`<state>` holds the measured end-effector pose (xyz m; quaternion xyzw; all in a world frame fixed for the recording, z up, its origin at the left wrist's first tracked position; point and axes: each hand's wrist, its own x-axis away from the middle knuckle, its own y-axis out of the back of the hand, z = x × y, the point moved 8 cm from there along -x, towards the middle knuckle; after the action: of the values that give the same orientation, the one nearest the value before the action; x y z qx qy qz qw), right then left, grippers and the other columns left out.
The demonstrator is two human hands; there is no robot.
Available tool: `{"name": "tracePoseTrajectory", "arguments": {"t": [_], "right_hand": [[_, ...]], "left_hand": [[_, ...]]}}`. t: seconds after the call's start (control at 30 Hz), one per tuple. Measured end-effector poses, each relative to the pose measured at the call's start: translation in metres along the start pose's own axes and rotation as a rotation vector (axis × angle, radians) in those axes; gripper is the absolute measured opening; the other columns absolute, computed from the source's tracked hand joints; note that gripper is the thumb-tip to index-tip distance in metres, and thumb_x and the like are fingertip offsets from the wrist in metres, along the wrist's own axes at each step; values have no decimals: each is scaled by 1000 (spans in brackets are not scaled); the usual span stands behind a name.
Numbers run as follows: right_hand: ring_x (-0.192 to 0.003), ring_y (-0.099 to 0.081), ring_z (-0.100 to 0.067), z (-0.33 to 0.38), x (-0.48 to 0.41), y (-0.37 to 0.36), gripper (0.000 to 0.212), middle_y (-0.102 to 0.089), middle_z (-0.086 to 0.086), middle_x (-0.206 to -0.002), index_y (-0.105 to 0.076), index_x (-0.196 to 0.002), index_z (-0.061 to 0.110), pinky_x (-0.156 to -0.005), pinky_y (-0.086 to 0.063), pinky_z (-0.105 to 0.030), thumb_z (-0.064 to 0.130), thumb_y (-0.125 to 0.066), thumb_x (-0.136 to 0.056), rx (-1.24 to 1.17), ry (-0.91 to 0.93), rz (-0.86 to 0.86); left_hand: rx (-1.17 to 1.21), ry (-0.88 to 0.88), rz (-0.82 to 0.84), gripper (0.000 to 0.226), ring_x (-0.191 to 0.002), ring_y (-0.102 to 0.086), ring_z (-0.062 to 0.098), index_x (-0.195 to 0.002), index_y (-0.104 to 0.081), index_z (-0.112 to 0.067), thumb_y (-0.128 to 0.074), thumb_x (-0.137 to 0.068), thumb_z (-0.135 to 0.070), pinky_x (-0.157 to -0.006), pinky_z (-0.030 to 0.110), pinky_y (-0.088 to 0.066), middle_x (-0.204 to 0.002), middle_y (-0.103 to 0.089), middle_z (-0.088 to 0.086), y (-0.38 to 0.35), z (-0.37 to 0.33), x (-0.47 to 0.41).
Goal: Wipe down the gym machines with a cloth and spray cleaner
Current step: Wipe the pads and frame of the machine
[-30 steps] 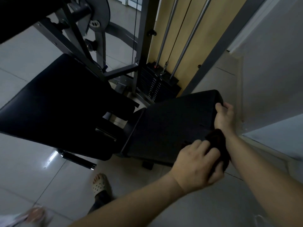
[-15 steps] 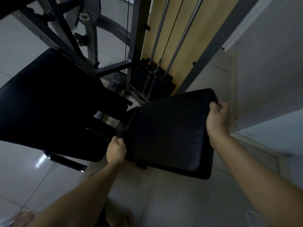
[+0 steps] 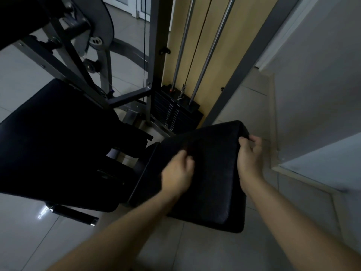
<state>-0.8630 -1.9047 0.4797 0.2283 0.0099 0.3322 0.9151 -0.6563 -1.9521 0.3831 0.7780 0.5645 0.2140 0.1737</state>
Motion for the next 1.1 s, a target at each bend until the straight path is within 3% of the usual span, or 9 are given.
{"name": "tracePoseTrajectory", "arguments": {"t": [0.17,0.23,0.4,0.5,0.6,0.7,0.87,1.0,1.1], "right_hand": [[-95,-59,-22,0,-2,-2,36,-59,-4,-112,-41,-135,26,-83,-52,-44,39,-42,-102,99,48,1],[-95,-59,-19,1,-5,-3,35,-60,-3,-115,-41,-135,26,-84,-52,-43,39,-42,-102,106,57,1],[-101,-57,-14,1,-1,-1,38,-56,8,-118,-41,-138,28,-94,-50,-44,40,-44,-102,108,37,-9],[-90,-60,-6,1,0,0,33,-61,6,-110,-42,-135,30,-78,-51,-32,38,-45,-103,97,13,-5],[-71,-59,-1,2,2,3,30,-58,11,-87,-44,-133,31,-66,-50,-28,34,-47,-104,84,1,-20],[-67,-62,-5,2,4,2,30,-62,3,-84,-45,-133,32,-59,-51,-25,32,-48,-103,69,1,-5],[-71,-62,-7,1,3,3,29,-64,2,-88,-49,-131,30,-58,-47,-18,31,-51,-102,87,-13,-44],[-91,-64,-14,-2,1,4,30,-66,3,-100,-51,-130,30,-75,-50,-31,33,-52,-100,96,-37,-69],[-97,-64,-18,-3,1,5,29,-67,1,-106,-51,-129,30,-83,-53,-37,32,-48,-100,105,-50,-71]], "left_hand": [[-137,653,-5,43,-108,-60,35,-137,-45,-16,-28,-107,-40,-95,45,-48,-131,-60,18,17,180,-27],[-118,607,-1,43,-113,-61,38,-138,-45,-15,-29,-107,-41,-93,44,-48,-132,-60,17,9,155,-36],[53,150,29,28,-104,-61,24,-116,-56,-21,-41,-107,-43,-91,41,-51,-117,-62,4,-19,4,-110],[55,37,58,24,-92,-60,21,-104,-54,-22,-41,-107,-43,-78,36,-44,-104,-62,2,-24,-12,-145],[-25,249,79,33,-104,-61,33,-112,-56,-18,-37,-106,-44,-87,41,-47,-115,-65,11,-20,53,-173],[-39,463,103,35,-117,-57,43,-119,-51,-10,-35,-106,-38,-99,48,-46,-130,-59,23,-23,82,-176],[3,96,142,28,-104,-62,38,-111,-55,-9,-41,-107,-33,-79,36,-39,-111,-66,18,-39,-54,-154],[44,-303,140,18,-89,-60,36,-98,-49,-12,-44,-108,-26,-69,34,-35,-96,-61,13,-36,-141,-112],[110,-492,130,13,-81,-52,17,-96,-46,-19,-44,-107,-26,-71,35,-42,-92,-52,-1,-24,-151,-57]]}}
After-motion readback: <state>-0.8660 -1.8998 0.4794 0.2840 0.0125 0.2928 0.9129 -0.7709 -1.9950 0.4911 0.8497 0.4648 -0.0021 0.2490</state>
